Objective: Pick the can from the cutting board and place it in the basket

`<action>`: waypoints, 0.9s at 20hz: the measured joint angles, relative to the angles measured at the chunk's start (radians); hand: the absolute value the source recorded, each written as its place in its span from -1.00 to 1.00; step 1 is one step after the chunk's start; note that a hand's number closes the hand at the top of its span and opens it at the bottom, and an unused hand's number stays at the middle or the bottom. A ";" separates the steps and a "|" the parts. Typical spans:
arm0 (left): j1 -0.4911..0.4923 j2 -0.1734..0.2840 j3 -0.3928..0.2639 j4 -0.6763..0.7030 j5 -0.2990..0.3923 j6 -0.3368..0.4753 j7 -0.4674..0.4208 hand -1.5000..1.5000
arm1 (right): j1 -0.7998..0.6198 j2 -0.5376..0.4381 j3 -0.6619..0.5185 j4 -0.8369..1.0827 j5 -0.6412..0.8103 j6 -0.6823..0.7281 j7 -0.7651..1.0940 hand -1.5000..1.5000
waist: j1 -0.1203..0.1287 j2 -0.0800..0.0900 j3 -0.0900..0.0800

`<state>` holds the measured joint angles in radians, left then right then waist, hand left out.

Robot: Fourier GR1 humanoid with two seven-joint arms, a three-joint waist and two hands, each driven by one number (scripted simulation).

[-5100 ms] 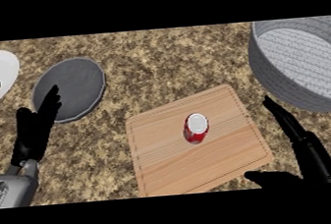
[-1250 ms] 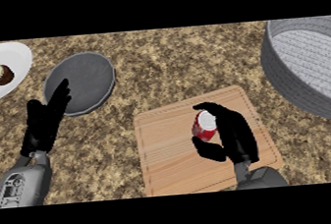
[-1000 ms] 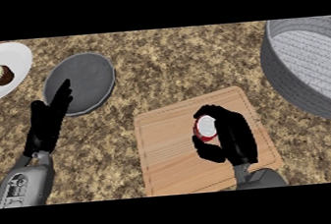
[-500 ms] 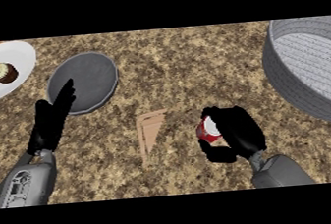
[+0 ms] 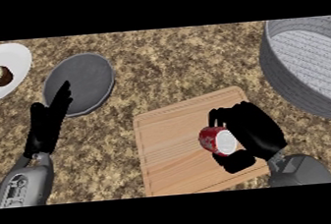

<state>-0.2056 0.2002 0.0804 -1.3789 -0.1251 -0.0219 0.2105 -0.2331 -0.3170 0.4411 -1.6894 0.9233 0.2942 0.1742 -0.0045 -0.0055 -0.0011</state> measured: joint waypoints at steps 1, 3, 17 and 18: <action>0.002 -0.002 -0.002 -0.004 -0.002 0.003 0.005 0.00 | 0.013 0.010 -0.020 -0.039 -0.037 0.017 0.006 1.00 | -0.003 0.000 0.000; -0.015 0.004 0.006 -0.002 -0.002 0.004 0.018 0.00 | 0.020 0.025 -0.071 -0.125 -0.114 0.056 0.023 1.00 | -0.010 0.000 0.000; 0.007 0.004 -0.002 -0.038 -0.006 -0.002 0.035 0.00 | -0.290 0.117 -0.517 -0.534 -0.671 0.275 0.564 1.00 | -0.004 -0.002 -0.001; 0.006 0.005 0.002 -0.027 -0.007 -0.001 0.022 0.00 | -0.345 0.103 -0.548 -0.524 -0.707 0.279 0.608 1.00 | -0.004 -0.001 -0.001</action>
<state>-0.2000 0.2052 0.0827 -1.4054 -0.1317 -0.0232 0.2325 -0.5781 -0.2141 -0.1068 -2.2137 0.2167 0.5736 0.7822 -0.0086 -0.0069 -0.0020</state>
